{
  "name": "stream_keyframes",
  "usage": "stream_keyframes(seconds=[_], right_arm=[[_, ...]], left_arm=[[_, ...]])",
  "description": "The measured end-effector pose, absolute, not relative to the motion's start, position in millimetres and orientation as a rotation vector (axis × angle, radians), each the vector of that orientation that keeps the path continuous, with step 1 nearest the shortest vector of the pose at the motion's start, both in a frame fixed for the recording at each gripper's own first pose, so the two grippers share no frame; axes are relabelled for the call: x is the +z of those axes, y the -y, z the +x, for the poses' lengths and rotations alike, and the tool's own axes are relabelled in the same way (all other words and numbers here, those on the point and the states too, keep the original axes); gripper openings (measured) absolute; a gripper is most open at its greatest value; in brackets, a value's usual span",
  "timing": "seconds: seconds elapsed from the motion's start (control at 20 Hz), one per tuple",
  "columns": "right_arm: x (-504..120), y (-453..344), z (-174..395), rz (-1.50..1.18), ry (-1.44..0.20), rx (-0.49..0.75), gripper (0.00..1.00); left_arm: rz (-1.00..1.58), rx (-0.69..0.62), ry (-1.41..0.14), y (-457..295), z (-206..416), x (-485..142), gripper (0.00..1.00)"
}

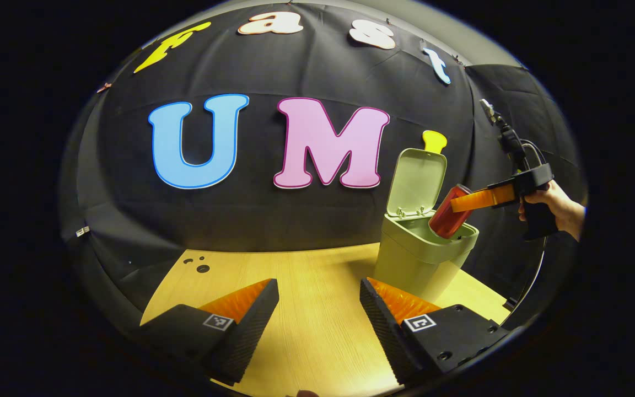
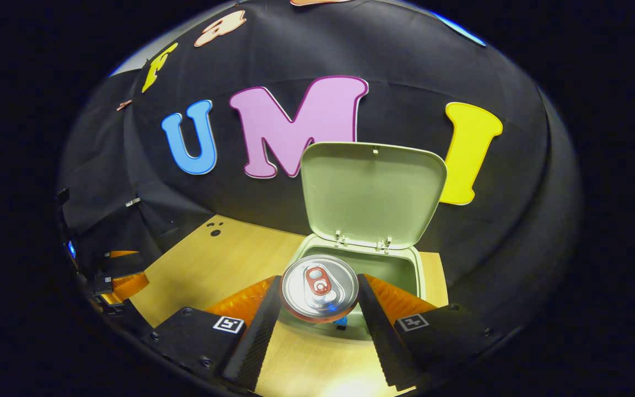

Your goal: Press the lid of the desktop garbage bin to open it, pick up the crumpled paper on the desktop and throw it into the bin, then pick up the pop can on the desktop and drop it into the bin, and finally close the garbage bin lid.

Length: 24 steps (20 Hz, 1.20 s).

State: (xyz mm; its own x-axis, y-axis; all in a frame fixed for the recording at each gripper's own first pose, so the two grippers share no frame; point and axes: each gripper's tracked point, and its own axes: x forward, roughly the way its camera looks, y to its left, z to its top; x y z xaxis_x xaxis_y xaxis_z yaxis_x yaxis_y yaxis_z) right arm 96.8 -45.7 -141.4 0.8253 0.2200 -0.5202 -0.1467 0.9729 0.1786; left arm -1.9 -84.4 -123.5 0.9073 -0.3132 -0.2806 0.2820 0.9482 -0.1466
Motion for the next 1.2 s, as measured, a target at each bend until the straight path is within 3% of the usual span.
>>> stream_keyframes(seconds=[0.7, 1.2], right_arm=[[-248.8, 59.8, 120.6, 0.068, -0.787, 0.167, 0.86], [-244.7, 62.8, 118.7, 0.093, -0.782, 0.153, 0.86]], left_arm=[[-0.082, -0.318, -0.312, 79.3, 4.1, -126.3, 0.96], [-0.109, -0.296, -0.345, 75.8, -1.6, -133.4, 0.96]])
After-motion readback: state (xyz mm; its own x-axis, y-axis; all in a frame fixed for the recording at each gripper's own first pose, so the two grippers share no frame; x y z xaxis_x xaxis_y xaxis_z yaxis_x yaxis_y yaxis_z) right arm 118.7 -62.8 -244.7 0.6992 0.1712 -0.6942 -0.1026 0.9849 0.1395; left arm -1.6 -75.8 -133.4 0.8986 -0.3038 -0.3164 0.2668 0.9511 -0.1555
